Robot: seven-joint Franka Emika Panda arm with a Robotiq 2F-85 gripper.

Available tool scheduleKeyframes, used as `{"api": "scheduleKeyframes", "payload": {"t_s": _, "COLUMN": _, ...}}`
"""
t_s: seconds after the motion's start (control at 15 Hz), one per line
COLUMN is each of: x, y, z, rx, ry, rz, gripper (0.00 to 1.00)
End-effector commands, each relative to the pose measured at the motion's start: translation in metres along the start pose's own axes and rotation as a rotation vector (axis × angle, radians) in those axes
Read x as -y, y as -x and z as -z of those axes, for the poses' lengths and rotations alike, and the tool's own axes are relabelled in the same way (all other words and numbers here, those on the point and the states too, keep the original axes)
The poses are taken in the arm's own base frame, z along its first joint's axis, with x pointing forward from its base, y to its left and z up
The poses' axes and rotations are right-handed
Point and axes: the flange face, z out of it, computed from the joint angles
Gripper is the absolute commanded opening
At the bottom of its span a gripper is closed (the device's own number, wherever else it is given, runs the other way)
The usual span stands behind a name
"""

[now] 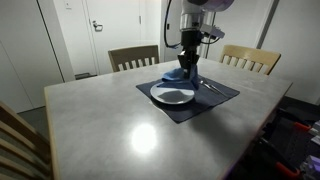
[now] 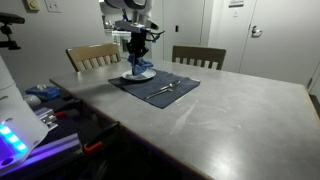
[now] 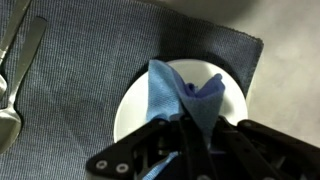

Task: Pick up the blue towel from the table and wipe the white plate.

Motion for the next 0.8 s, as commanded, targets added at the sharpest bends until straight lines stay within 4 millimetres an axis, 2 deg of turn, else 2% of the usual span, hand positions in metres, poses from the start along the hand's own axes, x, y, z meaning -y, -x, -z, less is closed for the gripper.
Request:
{"api": "scheduleKeyframes", "payload": {"t_s": 0.0, "x": -0.002, "y": -0.011, "z": -0.024, "rx": 0.003, "ry": 0.017, "rz": 0.028, "gripper": 0.02}}
{"api": "scheduleKeyframes", "payload": {"t_s": 0.53, "x": 0.014, "y": -0.008, "z": -0.06, "rx": 0.114, "ry": 0.078, "rz": 0.036, "gripper": 0.02}}
{"api": "scheduleKeyframes", "payload": {"t_s": 0.73, "x": 0.024, "y": -0.005, "z": -0.066, "rx": 0.184, "ry": 0.075, "rz": 0.077, "gripper": 0.02}}
